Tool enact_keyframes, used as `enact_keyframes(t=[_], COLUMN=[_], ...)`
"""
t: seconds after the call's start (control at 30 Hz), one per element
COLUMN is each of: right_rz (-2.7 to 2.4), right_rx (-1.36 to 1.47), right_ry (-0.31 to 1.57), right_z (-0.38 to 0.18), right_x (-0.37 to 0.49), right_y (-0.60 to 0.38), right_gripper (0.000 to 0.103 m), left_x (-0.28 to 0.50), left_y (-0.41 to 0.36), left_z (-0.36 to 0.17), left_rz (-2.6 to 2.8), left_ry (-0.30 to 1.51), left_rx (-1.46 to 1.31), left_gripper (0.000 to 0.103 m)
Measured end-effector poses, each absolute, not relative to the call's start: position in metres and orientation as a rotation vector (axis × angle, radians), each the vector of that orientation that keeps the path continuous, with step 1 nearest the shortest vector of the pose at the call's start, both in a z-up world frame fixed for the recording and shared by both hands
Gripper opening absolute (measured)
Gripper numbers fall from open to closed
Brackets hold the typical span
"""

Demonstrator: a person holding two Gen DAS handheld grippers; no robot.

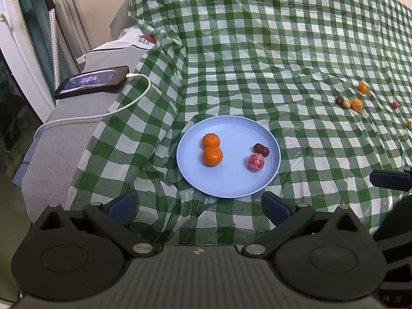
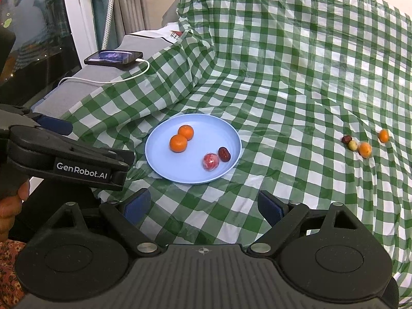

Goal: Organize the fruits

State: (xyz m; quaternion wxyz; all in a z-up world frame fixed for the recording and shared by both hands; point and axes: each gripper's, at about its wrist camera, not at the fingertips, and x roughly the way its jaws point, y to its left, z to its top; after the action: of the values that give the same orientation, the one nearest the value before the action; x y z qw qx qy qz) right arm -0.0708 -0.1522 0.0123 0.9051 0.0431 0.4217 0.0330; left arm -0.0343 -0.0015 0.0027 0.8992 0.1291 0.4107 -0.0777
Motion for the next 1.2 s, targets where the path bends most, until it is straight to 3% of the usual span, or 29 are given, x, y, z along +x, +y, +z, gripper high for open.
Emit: enact_keyframes(t=[1.2], right_rz=[-0.094], right_rx=[0.226], right_ry=[0.887], right_z=[-0.012], right_x=[-0.06], right_y=[-0.223], right_gripper=[0.091], left_x=[0.001], left_y=[-0.054], left_z=[-0.005], left_rz=[-0.216], left_ry=[0.88], left_rx=[0.328], left_gripper=[0.103])
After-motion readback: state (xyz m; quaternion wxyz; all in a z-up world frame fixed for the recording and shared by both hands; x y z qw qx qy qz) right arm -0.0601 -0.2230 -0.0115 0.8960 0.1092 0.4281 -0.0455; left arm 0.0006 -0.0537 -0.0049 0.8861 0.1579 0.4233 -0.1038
